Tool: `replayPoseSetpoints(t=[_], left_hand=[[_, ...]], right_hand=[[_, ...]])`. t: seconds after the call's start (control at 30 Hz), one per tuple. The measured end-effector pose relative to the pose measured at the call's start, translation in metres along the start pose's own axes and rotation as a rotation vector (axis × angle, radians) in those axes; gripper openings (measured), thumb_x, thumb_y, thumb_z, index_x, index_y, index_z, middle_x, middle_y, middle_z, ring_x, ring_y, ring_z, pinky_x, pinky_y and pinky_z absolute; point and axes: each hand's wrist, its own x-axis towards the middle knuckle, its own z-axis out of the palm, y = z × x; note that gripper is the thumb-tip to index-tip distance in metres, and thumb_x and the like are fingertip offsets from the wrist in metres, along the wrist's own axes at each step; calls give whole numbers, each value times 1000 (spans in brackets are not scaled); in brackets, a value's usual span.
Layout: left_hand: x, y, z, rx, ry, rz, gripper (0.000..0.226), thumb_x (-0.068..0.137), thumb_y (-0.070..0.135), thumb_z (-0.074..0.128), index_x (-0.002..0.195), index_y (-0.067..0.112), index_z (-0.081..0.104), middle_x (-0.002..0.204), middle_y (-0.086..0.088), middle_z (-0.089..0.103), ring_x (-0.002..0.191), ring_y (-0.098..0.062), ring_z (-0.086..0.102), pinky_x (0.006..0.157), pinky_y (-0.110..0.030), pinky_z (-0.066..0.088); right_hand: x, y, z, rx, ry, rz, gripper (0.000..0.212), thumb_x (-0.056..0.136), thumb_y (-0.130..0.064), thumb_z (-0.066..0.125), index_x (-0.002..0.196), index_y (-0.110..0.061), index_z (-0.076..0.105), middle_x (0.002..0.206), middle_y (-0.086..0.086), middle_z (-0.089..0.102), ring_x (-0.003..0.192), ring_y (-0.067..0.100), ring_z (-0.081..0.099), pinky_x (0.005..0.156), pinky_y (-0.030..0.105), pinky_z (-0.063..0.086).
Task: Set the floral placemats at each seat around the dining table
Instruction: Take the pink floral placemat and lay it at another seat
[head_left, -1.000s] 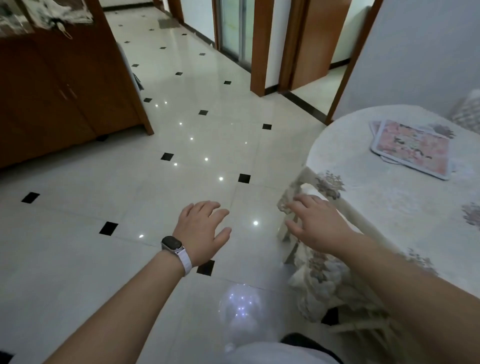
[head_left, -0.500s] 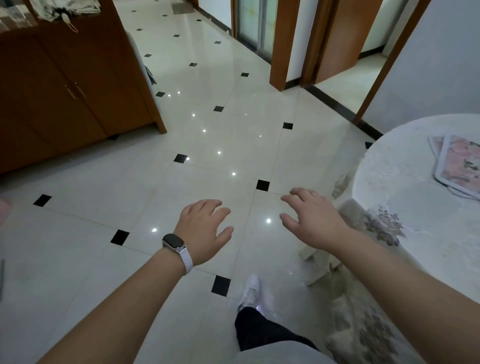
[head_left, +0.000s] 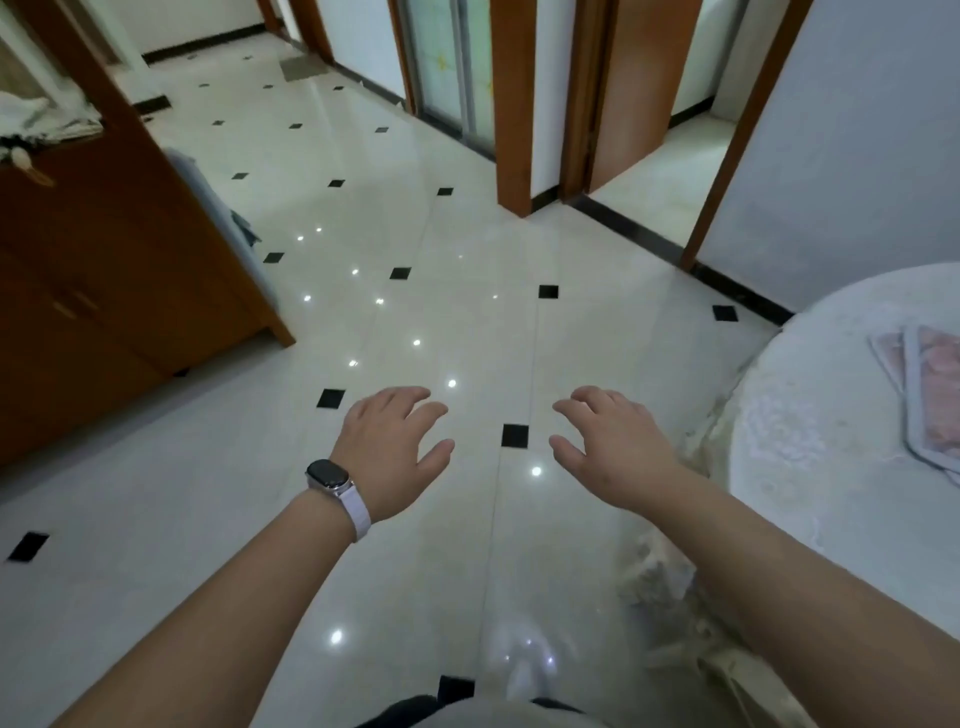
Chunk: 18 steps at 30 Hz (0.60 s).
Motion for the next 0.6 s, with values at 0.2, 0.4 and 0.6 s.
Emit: replayPoseSetpoints(t=[0.2, 0.4, 0.6], left_hand=[[94, -15, 16, -73, 40, 98, 51, 84, 53, 39, 117, 23, 64, 128, -3, 61, 118, -27, 54, 97, -45, 40], [223, -50, 43, -143, 39, 244, 50, 83, 52, 41, 114, 22, 67, 124, -4, 63, 116, -28, 56, 94, -45, 41], [366, -68, 45, -211, 3, 407, 50, 83, 52, 41, 114, 21, 67, 123, -5, 64, 115, -29, 56, 92, -47, 43]], right_hand=[[51, 26, -14, -1, 53, 150, 48, 97, -46, 43, 139, -24, 48, 144, -2, 46, 132, 22, 41, 106, 39, 32], [127, 53, -19, -34, 94, 386, 48, 98, -47, 39, 140, -24, 49, 146, -2, 45, 133, 21, 40, 106, 37, 31], [211, 70, -47, -22, 129, 605, 49, 99, -47, 38, 140, -23, 49, 145, -1, 46, 131, 23, 42, 107, 40, 34]])
